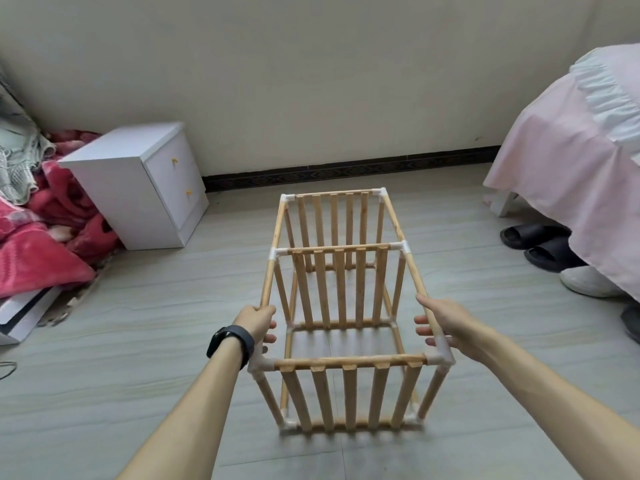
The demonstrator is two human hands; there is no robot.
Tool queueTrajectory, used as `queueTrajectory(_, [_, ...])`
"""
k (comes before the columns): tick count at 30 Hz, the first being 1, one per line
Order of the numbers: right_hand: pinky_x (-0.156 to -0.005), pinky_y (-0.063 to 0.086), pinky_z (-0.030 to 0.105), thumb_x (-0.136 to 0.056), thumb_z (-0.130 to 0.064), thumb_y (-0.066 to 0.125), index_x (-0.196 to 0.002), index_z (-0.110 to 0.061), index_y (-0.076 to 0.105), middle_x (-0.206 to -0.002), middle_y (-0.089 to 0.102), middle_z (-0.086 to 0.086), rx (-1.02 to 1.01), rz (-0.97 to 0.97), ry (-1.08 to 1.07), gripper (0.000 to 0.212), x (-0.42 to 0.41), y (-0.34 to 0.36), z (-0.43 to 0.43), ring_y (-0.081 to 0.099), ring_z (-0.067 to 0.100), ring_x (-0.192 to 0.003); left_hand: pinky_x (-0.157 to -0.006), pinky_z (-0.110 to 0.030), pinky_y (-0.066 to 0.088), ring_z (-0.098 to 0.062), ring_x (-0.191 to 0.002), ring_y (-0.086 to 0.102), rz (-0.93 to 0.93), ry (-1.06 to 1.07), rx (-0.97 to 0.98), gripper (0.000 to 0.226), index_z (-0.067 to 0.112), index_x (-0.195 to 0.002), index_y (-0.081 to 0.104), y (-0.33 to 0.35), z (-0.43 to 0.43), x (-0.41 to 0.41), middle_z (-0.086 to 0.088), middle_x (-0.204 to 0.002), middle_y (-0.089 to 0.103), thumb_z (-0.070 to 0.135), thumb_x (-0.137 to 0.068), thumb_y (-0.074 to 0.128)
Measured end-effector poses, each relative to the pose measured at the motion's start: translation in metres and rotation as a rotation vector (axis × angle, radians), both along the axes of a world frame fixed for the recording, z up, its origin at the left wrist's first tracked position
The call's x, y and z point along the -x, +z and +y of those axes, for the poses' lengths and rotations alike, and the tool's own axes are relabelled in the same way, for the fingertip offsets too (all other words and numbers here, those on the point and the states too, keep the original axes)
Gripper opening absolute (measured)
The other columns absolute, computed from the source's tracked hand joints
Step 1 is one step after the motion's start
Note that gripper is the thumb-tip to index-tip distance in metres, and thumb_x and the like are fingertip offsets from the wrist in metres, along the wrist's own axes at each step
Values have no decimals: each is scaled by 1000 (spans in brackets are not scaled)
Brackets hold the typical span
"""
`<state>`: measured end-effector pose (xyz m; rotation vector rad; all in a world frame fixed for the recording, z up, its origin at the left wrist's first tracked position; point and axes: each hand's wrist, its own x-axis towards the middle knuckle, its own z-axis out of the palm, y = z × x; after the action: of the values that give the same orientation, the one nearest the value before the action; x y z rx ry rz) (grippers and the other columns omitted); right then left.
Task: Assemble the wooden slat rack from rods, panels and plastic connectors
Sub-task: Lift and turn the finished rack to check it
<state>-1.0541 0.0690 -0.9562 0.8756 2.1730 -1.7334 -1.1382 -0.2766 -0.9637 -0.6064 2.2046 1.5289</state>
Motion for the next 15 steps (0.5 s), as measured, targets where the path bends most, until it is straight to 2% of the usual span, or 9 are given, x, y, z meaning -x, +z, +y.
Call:
queueTrajectory(2, [-60,56,31,-102,-47,52,-114,-13,54,-107,67,9,21,-10,-45,35,21,-1,-1,66,19,-83,-59,-33,50,-20,-69,54,31,-27,70,34,10,-113,54,-4,4,12,-8,-96,60,40,-100,45])
queueTrajectory(4, [-46,45,26,-103,-42,50,-110,-10,54,-91,63,4,7,-25,-90,33,37,-9,-6,51,13,-60,-55,-30,46,-20,-64,49,68,-20,157,42,10,-109,55,-12,11,18,-7,-83,55,47,-102,36])
queueTrajectory(5, [-41,39,24,-103,-41,49,-105,-8,56,-80,57,2,-65,-26,-106,34,43,-16,-8,44,12,-53,-55,-29,44,-21,-64,49,102,-10,223,45,11,-105,56,-17,14,20,-6,-79,53,50,-103,32])
queueTrajectory(7, [-37,36,21,-103,-44,45,-94,-9,60,-68,53,2,-322,-16,-102,39,50,-27,-12,46,14,-48,-55,-29,44,-22,-61,51,163,3,315,52,13,-95,58,-23,15,23,-5,-73,53,55,-102,29])
queueTrajectory(10, [-34,36,19,-101,-54,46,-79,-12,61,-63,58,2,-499,29,-65,50,52,-30,-12,54,16,-46,-48,-27,42,-20,-55,50,181,26,307,55,13,-89,60,-26,12,30,-3,-67,53,59,-100,32])
queueTrajectory(13, [-39,43,25,-99,-61,46,-75,-11,62,-62,59,2,-515,71,-63,58,49,-28,-11,56,17,-48,-48,-27,44,-21,-56,53,210,48,280,55,13,-86,60,-23,11,29,-4,-69,55,61,-99,36])
queueTrajectory(15, [-44,43,28,-98,-65,43,-69,-13,61,-60,57,1,-521,158,-88,62,46,-26,-10,55,18,-51,-52,-29,45,-23,-61,55,295,69,275,57,13,-83,60,-19,14,25,-4,-71,58,62,-98,35])
